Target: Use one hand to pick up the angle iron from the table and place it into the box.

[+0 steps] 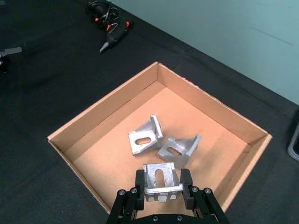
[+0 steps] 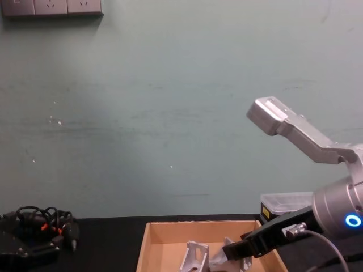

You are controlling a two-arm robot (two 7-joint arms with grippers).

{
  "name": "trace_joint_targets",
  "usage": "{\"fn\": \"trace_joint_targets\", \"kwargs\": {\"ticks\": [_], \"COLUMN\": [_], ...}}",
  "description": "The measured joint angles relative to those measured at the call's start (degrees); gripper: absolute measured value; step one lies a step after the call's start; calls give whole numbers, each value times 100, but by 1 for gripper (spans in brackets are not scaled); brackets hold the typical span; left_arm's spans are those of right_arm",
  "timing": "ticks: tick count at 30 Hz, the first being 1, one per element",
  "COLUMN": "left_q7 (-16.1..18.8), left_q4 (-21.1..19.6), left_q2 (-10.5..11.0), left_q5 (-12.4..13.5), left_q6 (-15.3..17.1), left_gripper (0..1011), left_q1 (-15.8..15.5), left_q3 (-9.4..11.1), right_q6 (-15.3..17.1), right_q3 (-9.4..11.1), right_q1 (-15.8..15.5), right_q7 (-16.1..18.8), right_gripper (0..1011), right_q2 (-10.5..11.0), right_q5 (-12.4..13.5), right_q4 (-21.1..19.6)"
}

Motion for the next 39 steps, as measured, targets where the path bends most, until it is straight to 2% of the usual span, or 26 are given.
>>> {"fn": "trace_joint_targets", "kwargs": {"ticks": [8, 23, 26, 33, 39], "left_q7": [0, 0, 0, 0, 0], "left_q4": [0, 0, 0, 0, 0], "left_q2": [0, 0, 0, 0, 0], "left_q5": [0, 0, 0, 0, 0], "left_q6": [0, 0, 0, 0, 0], "left_gripper": [1011, 1011, 1011, 1011, 1011], "left_q1": [0, 0, 0, 0, 0], "left_q3": [0, 0, 0, 0, 0], "right_q6": [-18, -41, -41, -41, -40], "right_q3": [-50, -79, -76, -72, -69], "right_q1": [61, 74, 72, 68, 65], "right_q7": [53, 125, 120, 109, 103], "right_gripper": [457, 457, 522, 757, 901], "right_q2": [-78, -75, -75, -75, -75], "right_q5": [-48, -75, -74, -72, -71], "right_q4": [136, 162, 159, 156, 153]}}
